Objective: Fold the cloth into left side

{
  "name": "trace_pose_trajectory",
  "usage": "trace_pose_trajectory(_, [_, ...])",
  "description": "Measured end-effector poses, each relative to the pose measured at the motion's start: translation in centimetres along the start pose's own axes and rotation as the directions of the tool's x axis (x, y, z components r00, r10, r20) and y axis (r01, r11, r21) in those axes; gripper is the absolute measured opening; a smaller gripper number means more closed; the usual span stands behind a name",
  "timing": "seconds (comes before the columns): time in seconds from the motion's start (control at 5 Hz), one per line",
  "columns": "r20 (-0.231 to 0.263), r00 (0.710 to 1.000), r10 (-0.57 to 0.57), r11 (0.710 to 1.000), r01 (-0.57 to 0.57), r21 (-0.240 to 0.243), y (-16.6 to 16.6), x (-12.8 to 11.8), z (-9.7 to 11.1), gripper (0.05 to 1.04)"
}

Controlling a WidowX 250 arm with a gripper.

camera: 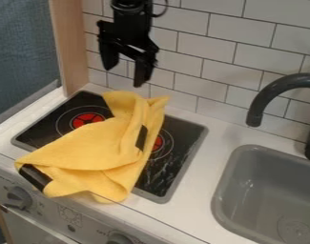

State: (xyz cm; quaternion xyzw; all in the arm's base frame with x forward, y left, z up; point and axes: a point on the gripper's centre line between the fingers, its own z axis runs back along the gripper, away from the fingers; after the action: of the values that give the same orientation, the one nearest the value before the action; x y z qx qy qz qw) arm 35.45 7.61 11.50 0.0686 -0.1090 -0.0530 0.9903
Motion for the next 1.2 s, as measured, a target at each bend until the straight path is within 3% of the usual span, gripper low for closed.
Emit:
trace_pose_trajectory(0.2, [-0.036, 0.965, 0.262, 0.964, -0.263, -0.033, 2.7, -0.5, -1.1, 0.999])
trace_pose_trajectory(0.4, [-0.066, 0.886, 0.459, 0.887, -0.462, -0.024, 3.8, -0.8, -2.5, 0.999])
trace_pose_trajectory(0.6, [-0.081, 0.857, 0.508, 0.861, -0.509, 0.009, 4.9, 0.0, -4.5, 0.999])
trace_pose_trajectory(1.2, [-0.052, 0.838, 0.543, 0.840, -0.541, 0.045, 6.4, 2.5, -8.9, 0.999])
